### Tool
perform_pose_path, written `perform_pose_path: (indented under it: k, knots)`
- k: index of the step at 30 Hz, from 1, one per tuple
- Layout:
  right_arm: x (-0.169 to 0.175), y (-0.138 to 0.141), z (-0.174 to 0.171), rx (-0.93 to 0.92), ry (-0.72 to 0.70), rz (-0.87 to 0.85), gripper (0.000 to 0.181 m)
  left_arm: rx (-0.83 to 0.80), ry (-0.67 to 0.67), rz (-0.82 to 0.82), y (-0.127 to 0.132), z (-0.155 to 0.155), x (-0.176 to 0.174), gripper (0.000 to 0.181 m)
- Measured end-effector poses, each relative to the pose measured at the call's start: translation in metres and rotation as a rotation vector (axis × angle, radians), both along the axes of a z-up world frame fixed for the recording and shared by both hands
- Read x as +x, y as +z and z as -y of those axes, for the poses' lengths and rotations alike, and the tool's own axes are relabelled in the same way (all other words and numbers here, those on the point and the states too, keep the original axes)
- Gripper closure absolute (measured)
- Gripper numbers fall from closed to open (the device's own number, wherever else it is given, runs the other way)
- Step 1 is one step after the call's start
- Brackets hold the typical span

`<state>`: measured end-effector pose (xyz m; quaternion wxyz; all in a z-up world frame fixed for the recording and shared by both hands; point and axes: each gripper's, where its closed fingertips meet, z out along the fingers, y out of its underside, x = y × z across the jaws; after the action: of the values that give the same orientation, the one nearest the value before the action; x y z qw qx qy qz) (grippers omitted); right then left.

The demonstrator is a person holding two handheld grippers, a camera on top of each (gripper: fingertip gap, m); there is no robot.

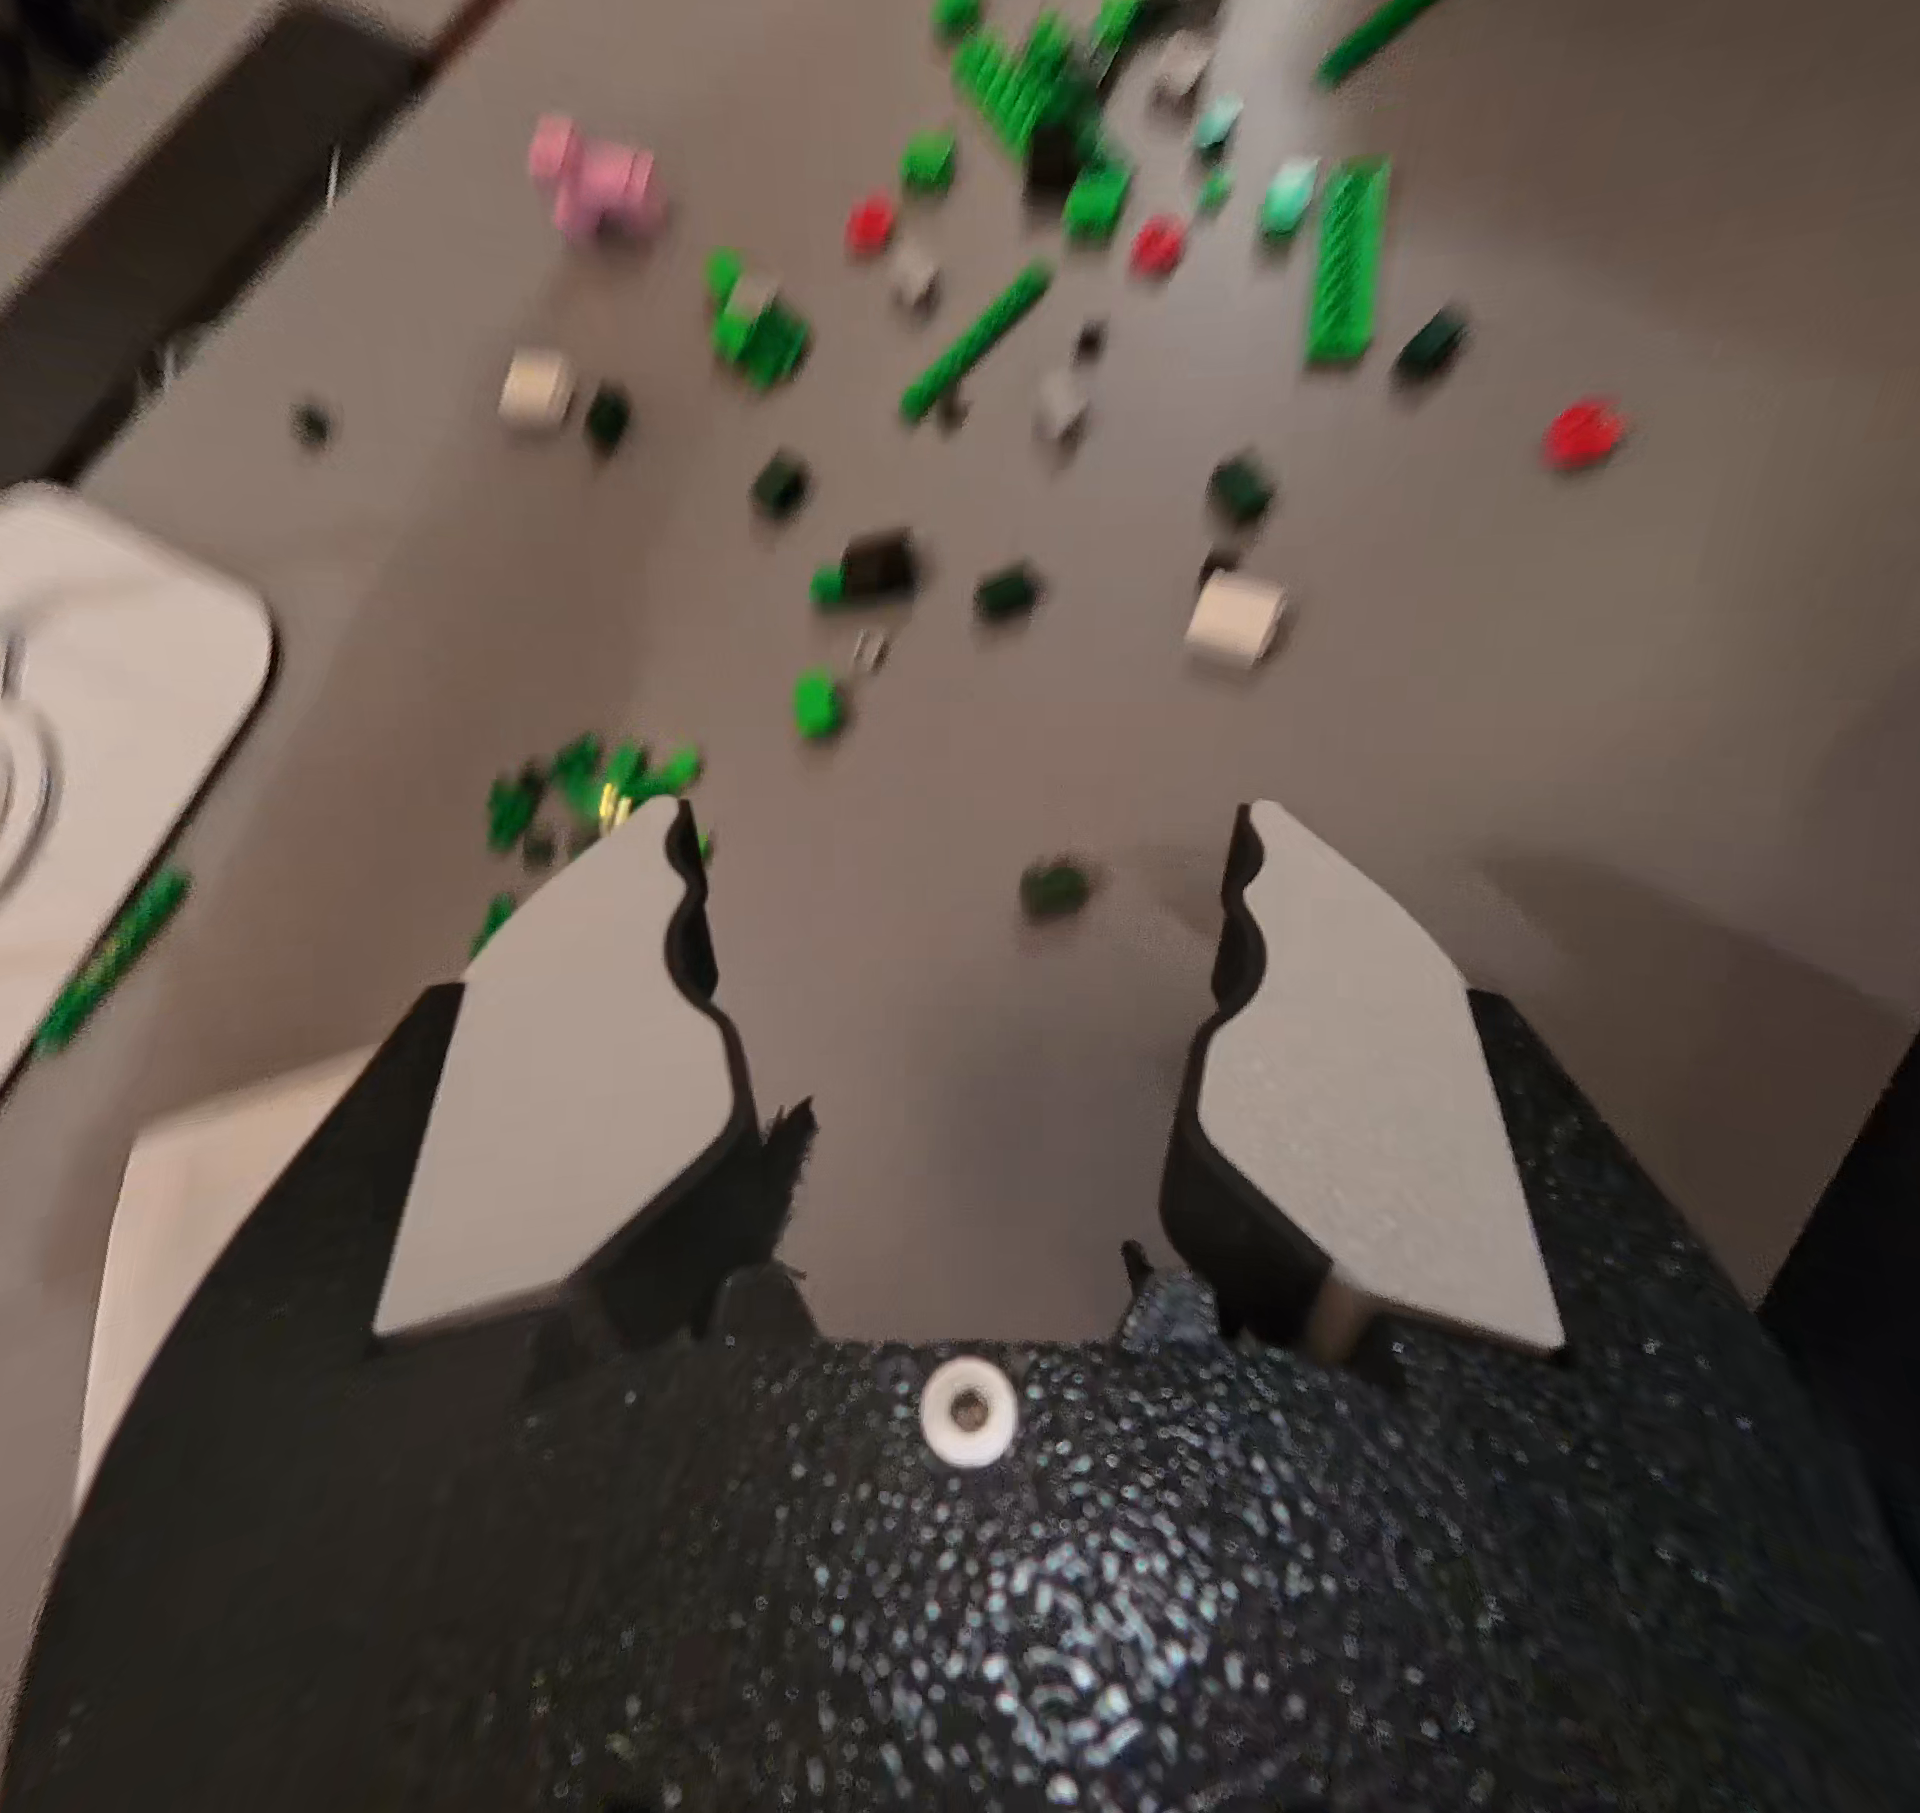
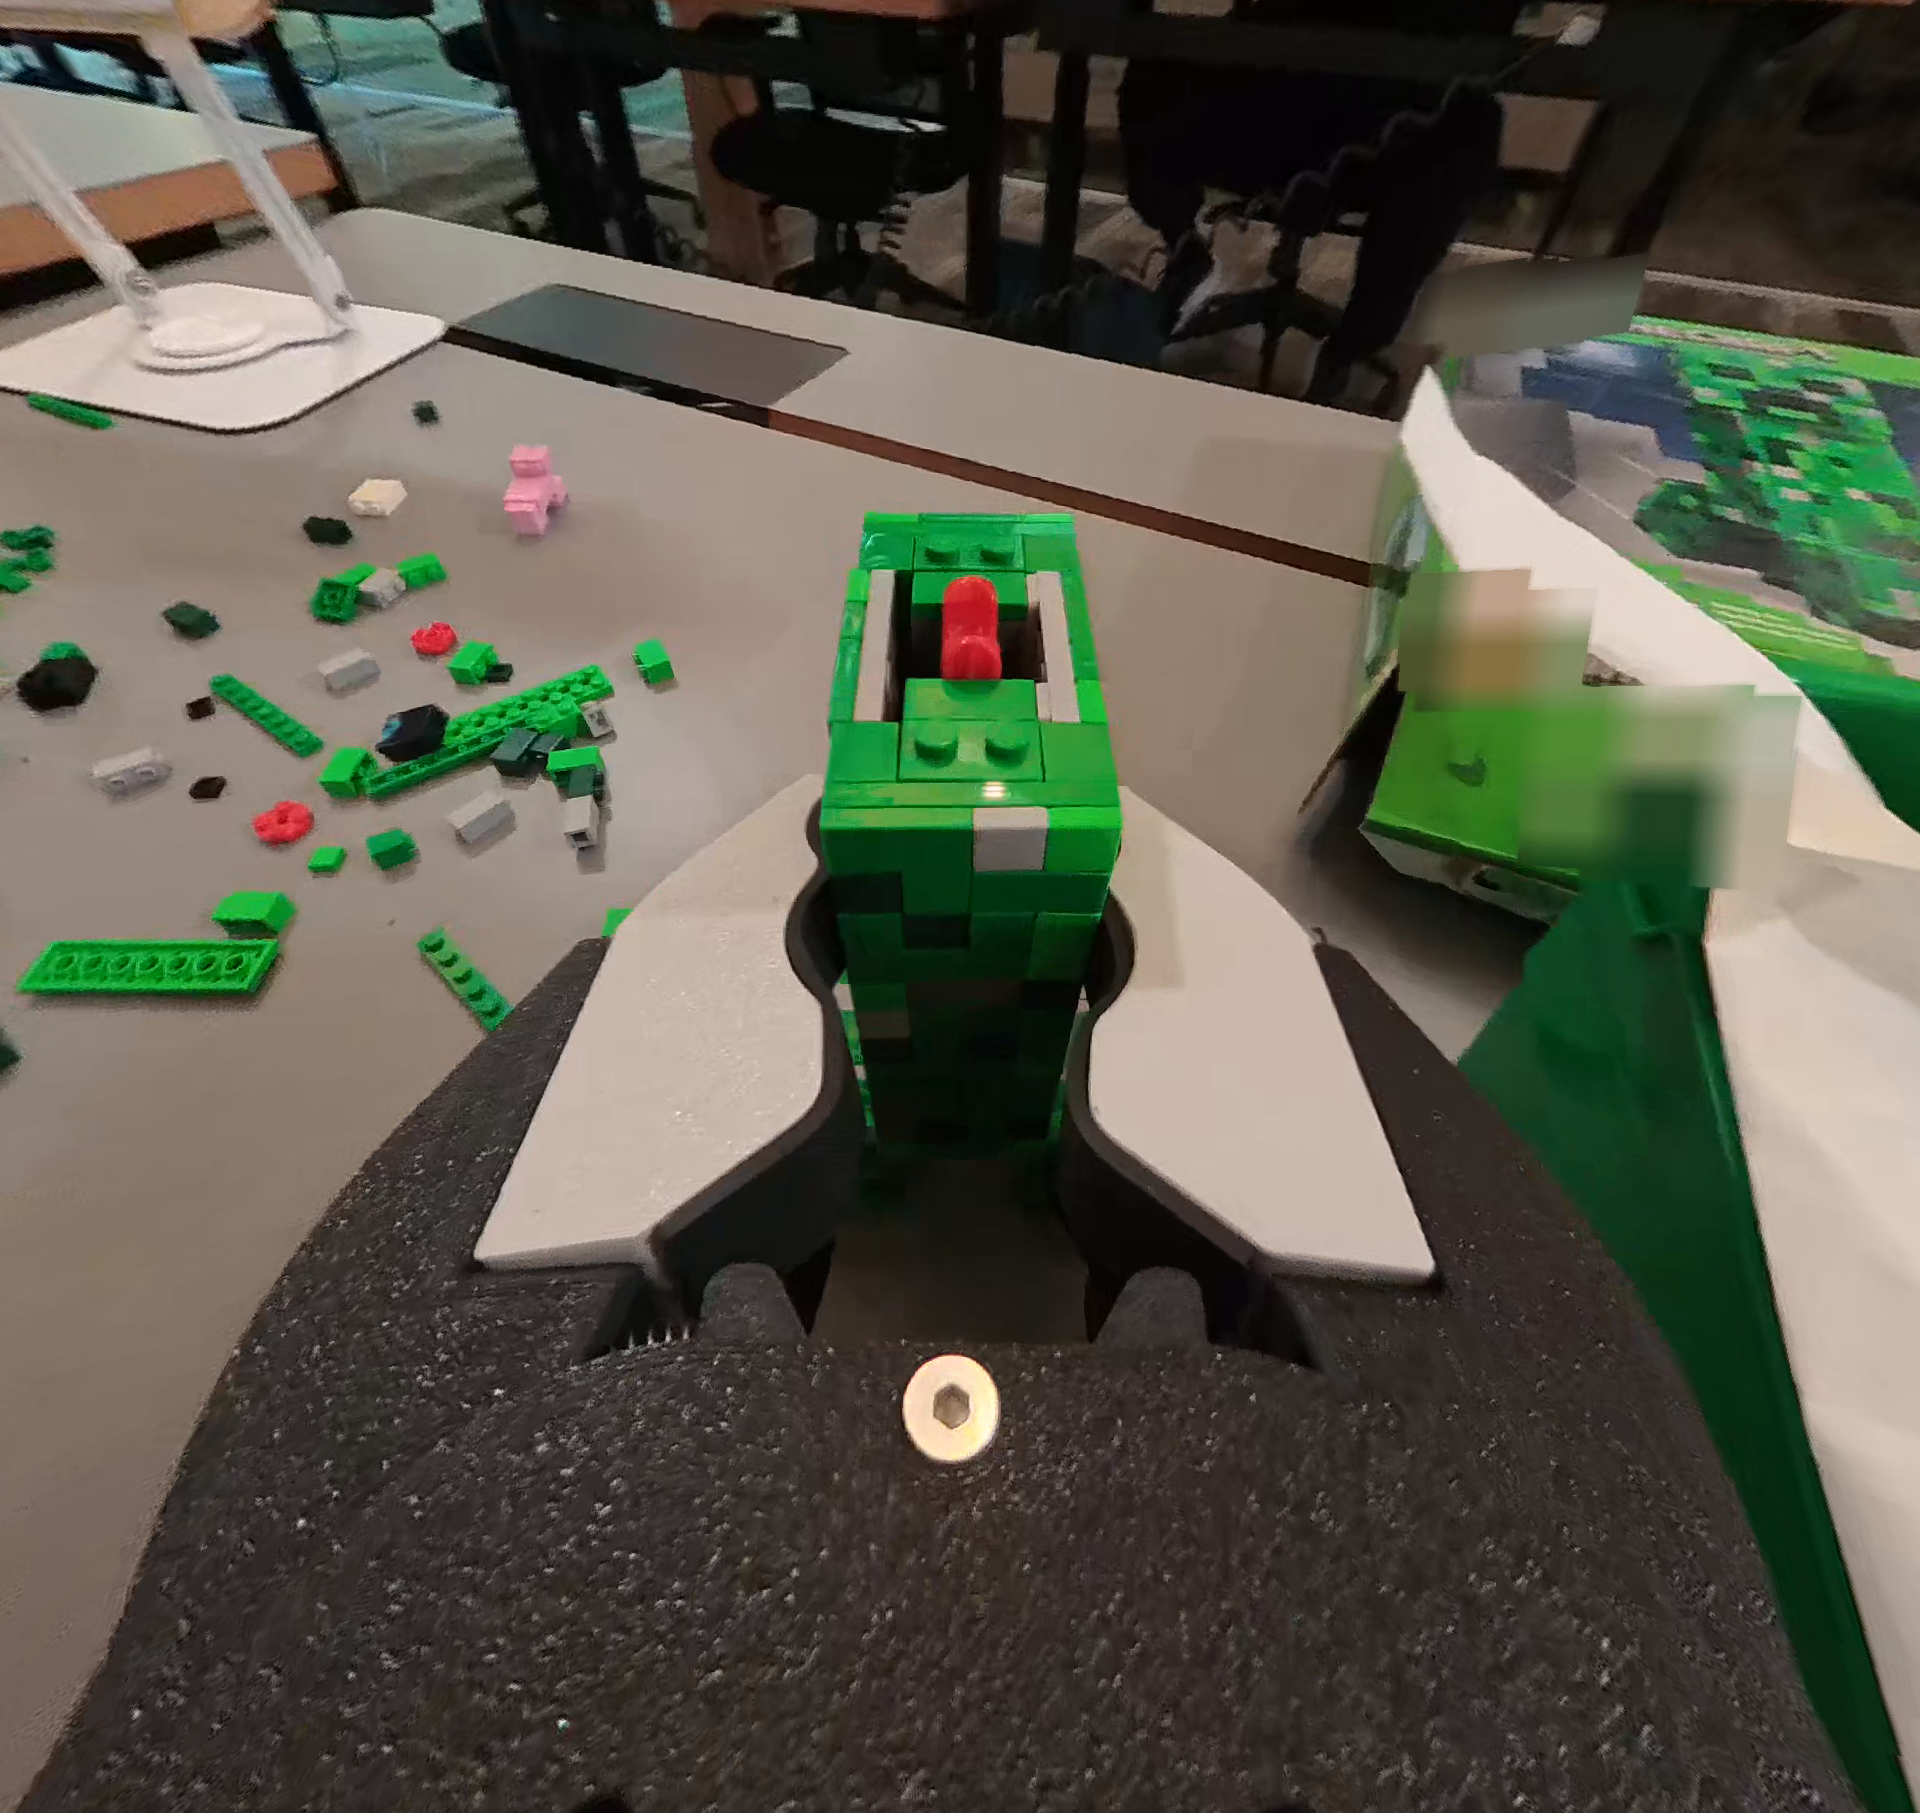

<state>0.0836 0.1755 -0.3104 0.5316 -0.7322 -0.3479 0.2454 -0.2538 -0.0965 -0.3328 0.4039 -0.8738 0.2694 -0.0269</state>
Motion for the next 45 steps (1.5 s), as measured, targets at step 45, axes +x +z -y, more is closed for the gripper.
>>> perform_pose_path:
  k: [45]
  knots:
    - [-0.029, 0.006, 0.053, 0.025, 0.622, -0.181, 0.126, 0.038, -0.802, 0.291, 0.006, -0.233, 0.29, 0.091]
